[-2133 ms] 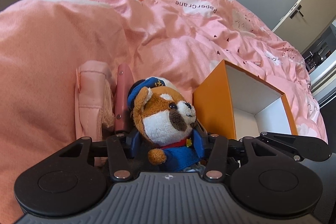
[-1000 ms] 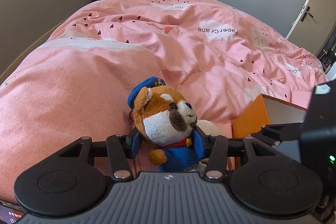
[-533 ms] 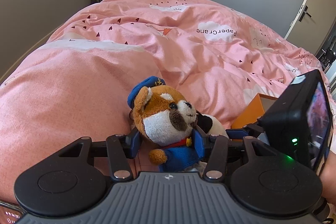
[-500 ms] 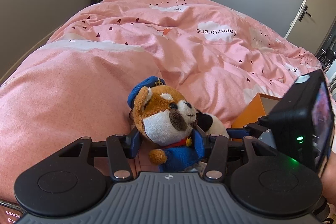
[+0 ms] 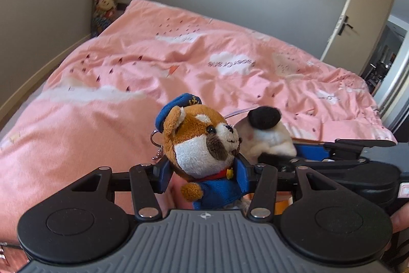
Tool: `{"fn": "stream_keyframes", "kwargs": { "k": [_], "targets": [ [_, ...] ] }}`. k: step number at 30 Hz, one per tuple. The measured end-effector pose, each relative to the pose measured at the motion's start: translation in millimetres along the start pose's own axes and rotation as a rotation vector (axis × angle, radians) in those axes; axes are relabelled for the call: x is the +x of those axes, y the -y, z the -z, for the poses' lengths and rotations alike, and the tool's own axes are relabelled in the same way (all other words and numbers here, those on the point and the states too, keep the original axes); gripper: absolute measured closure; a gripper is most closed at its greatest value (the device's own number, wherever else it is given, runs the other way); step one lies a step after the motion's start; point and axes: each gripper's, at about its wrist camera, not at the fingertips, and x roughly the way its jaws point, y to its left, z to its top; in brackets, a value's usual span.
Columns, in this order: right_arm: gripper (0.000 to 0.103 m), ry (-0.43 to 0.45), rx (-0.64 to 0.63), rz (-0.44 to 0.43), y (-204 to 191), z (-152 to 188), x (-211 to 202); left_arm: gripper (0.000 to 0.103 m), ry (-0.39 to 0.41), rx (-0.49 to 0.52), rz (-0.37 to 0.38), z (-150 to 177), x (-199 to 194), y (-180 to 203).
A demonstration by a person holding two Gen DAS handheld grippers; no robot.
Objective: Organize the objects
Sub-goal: 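Carry both plushes over the orange box and lower them inside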
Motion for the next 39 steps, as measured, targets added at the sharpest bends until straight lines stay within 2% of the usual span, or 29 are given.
{"fn": "stream_keyframes", "kwargs": {
  "k": [3, 8, 14, 18, 24, 29, 32, 34, 39],
  "targets": [
    [0.053, 0.064, 0.068, 0.032, 22, 1, -29, 0.046, 0.006, 0.050, 0.017, -10, -2, 20],
    [0.052, 0.070, 0.227, 0.146, 77, 23, -49, 0.046, -0.019, 0.133, -0.010, -14, 17, 54],
    [0.052, 0.066, 0.411, 0.184, 118, 61, -56, 0.046, -0.085, 0.251, 0.172, -7, 36, 103],
    [0.052, 0.072, 0.496, 0.195, 134, 75, -51, 0.046, -0.208, 0.270, 0.248, 3, 67, 124],
    [0.052, 0.048, 0.497, 0.262, 140, 93, -33, 0.046, -0.300, 0.403, 0.131, 24, 99, 139],
    [0.052, 0.046, 0.448, 0.330, 141, 99, -27, 0.046, -0.304, 0.451, 0.084, 30, 103, 143],
    [0.052, 0.038, 0.444, 0.336, 145, 100, -23, 0.046, -0.290, 0.462, 0.063, 30, 105, 147],
    [0.052, 0.041, 0.452, 0.308, 146, 100, -21, 0.046, -0.280, 0.490, 0.051, 31, 107, 150],
    [0.052, 0.029, 0.490, 0.173, 146, 97, -4, 0.046, -0.263, 0.531, 0.043, 31, 114, 154]
  ]
}}
